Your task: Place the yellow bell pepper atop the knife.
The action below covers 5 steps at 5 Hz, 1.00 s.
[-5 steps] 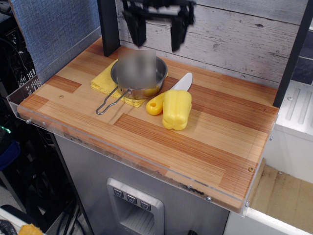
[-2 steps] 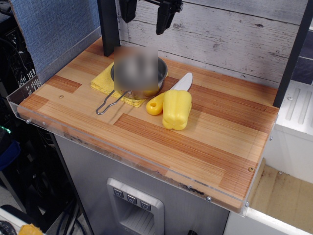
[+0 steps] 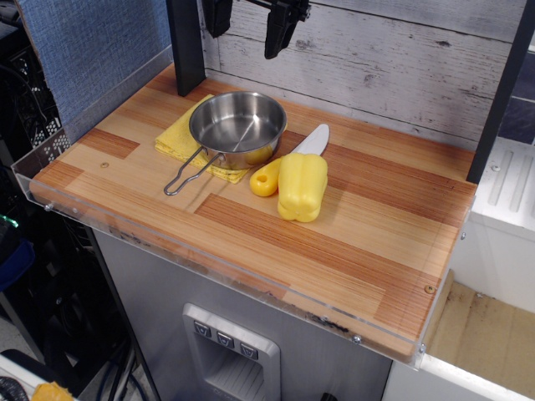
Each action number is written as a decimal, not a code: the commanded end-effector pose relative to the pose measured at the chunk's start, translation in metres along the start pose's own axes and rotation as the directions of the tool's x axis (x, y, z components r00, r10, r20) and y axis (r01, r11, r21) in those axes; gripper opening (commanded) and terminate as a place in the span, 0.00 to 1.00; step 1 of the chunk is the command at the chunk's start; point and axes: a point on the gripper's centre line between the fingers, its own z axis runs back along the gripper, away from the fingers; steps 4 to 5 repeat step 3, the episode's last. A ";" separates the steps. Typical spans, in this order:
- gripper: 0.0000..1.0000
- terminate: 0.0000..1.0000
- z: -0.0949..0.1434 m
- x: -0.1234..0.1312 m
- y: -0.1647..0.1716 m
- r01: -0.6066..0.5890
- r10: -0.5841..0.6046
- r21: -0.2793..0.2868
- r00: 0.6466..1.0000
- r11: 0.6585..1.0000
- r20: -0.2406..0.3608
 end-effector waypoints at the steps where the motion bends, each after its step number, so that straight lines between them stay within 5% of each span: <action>1: 1.00 0.00 0.012 0.001 0.003 -0.007 0.007 0.008 0.999 1.000 0.049; 2: 1.00 0.00 0.012 0.001 0.003 -0.007 0.007 0.008 0.999 1.000 0.049; 3: 1.00 1.00 0.012 0.001 0.003 -0.007 0.007 0.008 0.999 1.000 0.049; 5: 1.00 1.00 0.012 0.001 0.003 -0.007 0.007 0.008 0.999 1.000 0.049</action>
